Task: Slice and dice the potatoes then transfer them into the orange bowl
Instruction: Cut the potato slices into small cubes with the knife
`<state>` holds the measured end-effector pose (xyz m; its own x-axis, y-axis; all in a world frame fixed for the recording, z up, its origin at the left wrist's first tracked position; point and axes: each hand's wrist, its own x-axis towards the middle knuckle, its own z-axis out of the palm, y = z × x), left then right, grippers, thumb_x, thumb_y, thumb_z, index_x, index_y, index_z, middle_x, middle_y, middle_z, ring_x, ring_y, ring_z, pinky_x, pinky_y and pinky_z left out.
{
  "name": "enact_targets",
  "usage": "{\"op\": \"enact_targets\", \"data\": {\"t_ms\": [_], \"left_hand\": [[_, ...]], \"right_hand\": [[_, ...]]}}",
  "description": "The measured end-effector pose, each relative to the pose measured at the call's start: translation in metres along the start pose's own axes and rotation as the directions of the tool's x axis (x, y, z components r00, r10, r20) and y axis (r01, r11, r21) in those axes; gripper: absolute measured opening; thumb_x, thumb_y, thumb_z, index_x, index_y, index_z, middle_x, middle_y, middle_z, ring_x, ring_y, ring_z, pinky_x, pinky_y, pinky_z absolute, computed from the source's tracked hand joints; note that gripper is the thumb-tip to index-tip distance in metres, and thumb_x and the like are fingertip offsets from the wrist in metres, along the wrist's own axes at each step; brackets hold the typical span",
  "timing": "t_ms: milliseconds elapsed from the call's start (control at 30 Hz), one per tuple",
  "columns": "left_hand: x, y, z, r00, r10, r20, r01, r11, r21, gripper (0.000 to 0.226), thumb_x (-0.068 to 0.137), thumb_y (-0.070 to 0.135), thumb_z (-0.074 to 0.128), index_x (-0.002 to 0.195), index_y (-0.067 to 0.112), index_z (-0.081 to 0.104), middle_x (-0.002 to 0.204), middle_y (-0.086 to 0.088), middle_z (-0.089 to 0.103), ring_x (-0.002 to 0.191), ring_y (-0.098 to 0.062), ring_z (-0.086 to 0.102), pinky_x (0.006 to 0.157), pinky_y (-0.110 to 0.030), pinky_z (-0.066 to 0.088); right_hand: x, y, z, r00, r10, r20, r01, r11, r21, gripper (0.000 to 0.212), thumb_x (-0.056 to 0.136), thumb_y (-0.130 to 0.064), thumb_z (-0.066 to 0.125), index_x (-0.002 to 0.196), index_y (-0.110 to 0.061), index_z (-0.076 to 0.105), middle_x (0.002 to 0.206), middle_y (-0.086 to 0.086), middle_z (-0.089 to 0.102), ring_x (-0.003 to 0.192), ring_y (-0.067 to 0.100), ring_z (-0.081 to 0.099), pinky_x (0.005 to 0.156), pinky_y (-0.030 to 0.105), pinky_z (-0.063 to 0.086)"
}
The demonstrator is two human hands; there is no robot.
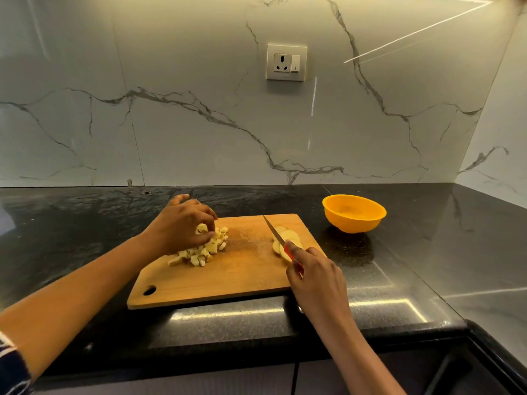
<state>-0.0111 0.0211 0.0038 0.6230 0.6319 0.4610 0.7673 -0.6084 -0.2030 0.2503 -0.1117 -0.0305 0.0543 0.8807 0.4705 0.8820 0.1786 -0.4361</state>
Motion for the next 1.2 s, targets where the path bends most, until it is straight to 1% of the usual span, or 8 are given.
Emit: {"op": "enact_targets", "data": {"t_ms": [133,233,367,433,633,800,967,1200], "left_hand": [[-0.005,-0.011,0.0,0.978,-0.149,-0.145,0.109,0.961,-0.253,0.017,0.086,0.036,0.062,0.092,0.023,0.071,0.097,0.004,0.071,0.084,-0.01,0.063,0.08,-0.044,0.054],[-0.011,-0.004,-0.002,0.988,-0.087,-0.127,0.036,0.933,-0.357,0.036,0.088,0.051,0.053,0.105,0.022,0.067,0.106,0.004,0.068,0.095,-0.006,0.059,0.083,-0.031,0.052],[-0.027,0.016,0.003,0.967,0.253,-0.014,-0.253,0.962,-0.101,0.049,0.094,0.063,0.029,0.116,0.034,0.061,0.122,0.011,0.061,0.114,-0.008,0.053,0.098,-0.034,0.039],[-0.026,0.018,0.009,0.964,0.266,-0.016,-0.266,0.964,0.002,0.047,0.097,0.057,0.022,0.114,0.038,0.061,0.123,0.011,0.061,0.116,-0.012,0.056,0.098,-0.041,0.037],[0.001,0.018,0.012,0.978,0.205,0.044,-0.206,0.978,0.019,0.058,0.094,0.062,0.015,0.098,0.037,0.067,0.115,0.011,0.065,0.111,-0.015,0.06,0.103,-0.048,0.03],[0.016,0.019,0.009,0.979,0.108,0.175,-0.12,0.991,0.06,0.026,0.091,0.047,0.05,0.1,0.03,0.068,0.122,0.011,0.062,0.12,-0.012,0.051,0.114,-0.049,0.012],[0.014,0.001,0.006,1.0,-0.013,-0.013,0.012,0.999,-0.031,0.014,0.081,0.042,0.066,0.083,0.028,0.07,0.108,0.009,0.069,0.103,-0.015,0.062,0.106,-0.056,0.029],[0.004,-0.019,0.001,0.943,-0.33,0.034,0.311,0.844,-0.436,0.017,0.082,0.027,0.07,0.082,0.041,0.061,0.102,0.008,0.069,0.096,-0.009,0.061,0.089,-0.037,0.048]], "right_hand": [[0.0,0.0,0.0,1.0,-0.001,-0.003,0.001,1.0,-0.009,0.048,0.099,-0.031,0.044,0.146,-0.037,0.034,0.092,-0.011,0.044,0.081,0.006,0.047,0.069,0.02,0.033],[0.0,0.0,0.0,1.0,-0.001,-0.008,0.001,1.0,-0.003,0.047,0.099,-0.03,0.044,0.145,-0.036,0.034,0.092,-0.01,0.046,0.082,0.006,0.048,0.069,0.02,0.034],[-0.001,0.0,0.001,1.0,-0.001,-0.009,0.001,1.0,0.01,0.048,0.099,-0.03,0.044,0.145,-0.036,0.034,0.093,-0.011,0.046,0.083,0.006,0.049,0.071,0.021,0.037],[0.0,0.0,0.0,1.0,-0.003,-0.006,0.003,1.0,0.004,0.048,0.099,-0.031,0.044,0.146,-0.037,0.034,0.094,-0.011,0.046,0.083,0.006,0.049,0.072,0.022,0.039],[0.0,0.0,-0.001,1.0,0.006,0.002,-0.006,1.0,0.006,0.048,0.099,-0.031,0.044,0.145,-0.037,0.034,0.093,-0.01,0.047,0.082,0.007,0.048,0.071,0.021,0.037],[0.0,0.0,-0.001,1.0,-0.001,0.002,0.001,1.0,0.003,0.048,0.099,-0.031,0.044,0.145,-0.036,0.034,0.093,-0.01,0.048,0.08,0.006,0.048,0.068,0.02,0.038],[0.001,0.001,-0.001,1.0,-0.006,0.015,0.006,1.0,0.005,0.048,0.099,-0.031,0.044,0.146,-0.036,0.034,0.092,-0.01,0.047,0.079,0.006,0.047,0.066,0.019,0.035],[0.001,0.003,0.001,1.0,-0.005,0.012,0.005,1.0,0.005,0.046,0.099,-0.03,0.044,0.144,-0.036,0.037,0.089,-0.009,0.047,0.078,0.007,0.046,0.065,0.02,0.033]]}}
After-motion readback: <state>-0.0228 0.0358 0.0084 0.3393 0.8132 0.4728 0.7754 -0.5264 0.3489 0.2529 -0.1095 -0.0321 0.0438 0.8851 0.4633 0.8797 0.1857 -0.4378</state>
